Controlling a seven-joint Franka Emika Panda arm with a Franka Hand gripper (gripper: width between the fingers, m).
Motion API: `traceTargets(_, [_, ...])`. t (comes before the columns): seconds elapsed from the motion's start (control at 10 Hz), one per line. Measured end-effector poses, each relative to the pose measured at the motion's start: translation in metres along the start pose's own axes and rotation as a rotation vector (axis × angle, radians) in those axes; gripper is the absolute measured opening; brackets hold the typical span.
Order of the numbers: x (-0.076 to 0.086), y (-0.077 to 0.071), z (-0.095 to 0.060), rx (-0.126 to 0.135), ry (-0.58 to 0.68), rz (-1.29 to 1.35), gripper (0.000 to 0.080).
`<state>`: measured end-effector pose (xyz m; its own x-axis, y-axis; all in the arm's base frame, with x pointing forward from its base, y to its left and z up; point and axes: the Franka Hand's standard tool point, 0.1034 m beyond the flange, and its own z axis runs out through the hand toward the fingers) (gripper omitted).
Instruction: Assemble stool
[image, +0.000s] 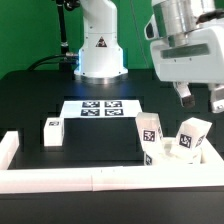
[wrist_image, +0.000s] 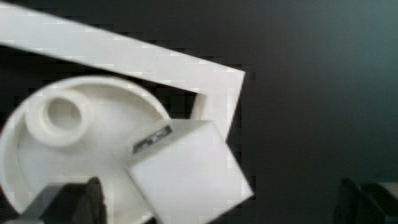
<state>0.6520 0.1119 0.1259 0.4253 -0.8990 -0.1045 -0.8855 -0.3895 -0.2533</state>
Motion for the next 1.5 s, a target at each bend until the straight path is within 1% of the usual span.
traceTargets(0.1, [-0.002,0.0,-0.001,-0.037,-0.001,-0.198,0.0649])
traceTargets(0.2, [-0.005,0.004,0.003,-0.066,-0.004,-0.342,0.0649])
traceTargets(0.3, [-0.006,0.004,0.005,-0.055,0.014,-0.357,0.0649])
traceTargets(0.4, [-0.005,0.005,0.005,-0.058,0.013,-0.447,0.0649])
traceTargets(0.6, [-0.003,0.006,0.005,-0.059,0.012,-0.537,0.0649])
traceTargets(0.7, [-0.002,0.007,0.005,-0.076,0.015,-0.66,0.0649])
traceTargets(0.8, [0.0,0.003,0.003,-0.127,0.031,-0.889,0.0649])
traceTargets(1.0, [0.001,0.003,0.006,-0.202,0.001,-1.214,0.0649])
traceTargets(1.1, [-0.003,0.003,0.008,-0.208,0.001,-1.269,0.0649])
traceTargets(1.2, [0.0,0.004,0.007,-0.211,-0.006,-1.343,0.0649])
traceTargets(1.5, [0.005,0.006,0.007,-0.231,-0.021,-1.535,0.0649])
